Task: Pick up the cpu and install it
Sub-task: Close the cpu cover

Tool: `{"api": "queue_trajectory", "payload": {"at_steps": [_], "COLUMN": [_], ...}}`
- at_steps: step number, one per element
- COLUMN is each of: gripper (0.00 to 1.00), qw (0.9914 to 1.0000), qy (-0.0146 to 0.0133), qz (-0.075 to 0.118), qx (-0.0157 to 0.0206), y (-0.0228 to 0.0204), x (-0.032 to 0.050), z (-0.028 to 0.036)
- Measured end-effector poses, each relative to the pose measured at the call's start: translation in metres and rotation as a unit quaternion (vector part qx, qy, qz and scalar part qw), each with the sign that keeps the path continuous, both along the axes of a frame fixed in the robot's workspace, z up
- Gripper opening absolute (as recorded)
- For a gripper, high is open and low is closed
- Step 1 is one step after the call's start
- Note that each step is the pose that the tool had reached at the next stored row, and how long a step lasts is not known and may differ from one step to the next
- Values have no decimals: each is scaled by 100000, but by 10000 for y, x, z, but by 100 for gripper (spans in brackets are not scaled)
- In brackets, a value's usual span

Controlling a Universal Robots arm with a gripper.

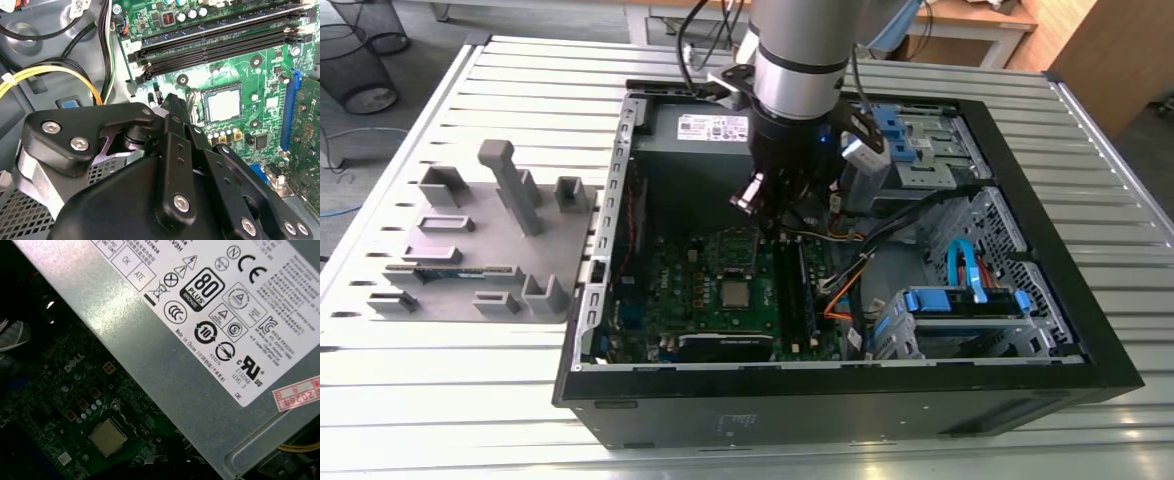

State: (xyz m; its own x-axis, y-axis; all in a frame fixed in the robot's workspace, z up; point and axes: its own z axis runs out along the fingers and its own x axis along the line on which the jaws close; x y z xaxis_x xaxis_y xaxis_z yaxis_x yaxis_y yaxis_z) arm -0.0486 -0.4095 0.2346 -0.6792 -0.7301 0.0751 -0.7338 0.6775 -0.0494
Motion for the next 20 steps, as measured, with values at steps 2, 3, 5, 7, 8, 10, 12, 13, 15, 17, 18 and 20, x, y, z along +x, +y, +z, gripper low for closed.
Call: {"api": "queue_trajectory", "payload": {"at_steps": [2,3,5,7,8,10,12,13,15,17,18,20], "gripper": [11,11,11,11,11,11,11,11,11,11,11,11], "qw": [100000,100000,100000,100000,100000,100000,100000,100000,100000,100000,100000,100000], "qy": [0,-1,-8,-14,-18,-45,-62,-73,-90,-107,-113,-130], "qz": [8,9,3,1,0,-3,15,19,36,57,64,85], "qx": [-1,7,46,86,99,130,115,110,109,116,111,114], "y": [3,3,5,5,5,6,8,10,15,21,23,29], "x": [-2,-2,-3,-3,-4,-8,-14,-18,-24,-30,-34,-40], "z": [3,10,32,53,57,60,63,63,64,64,65,65]}}
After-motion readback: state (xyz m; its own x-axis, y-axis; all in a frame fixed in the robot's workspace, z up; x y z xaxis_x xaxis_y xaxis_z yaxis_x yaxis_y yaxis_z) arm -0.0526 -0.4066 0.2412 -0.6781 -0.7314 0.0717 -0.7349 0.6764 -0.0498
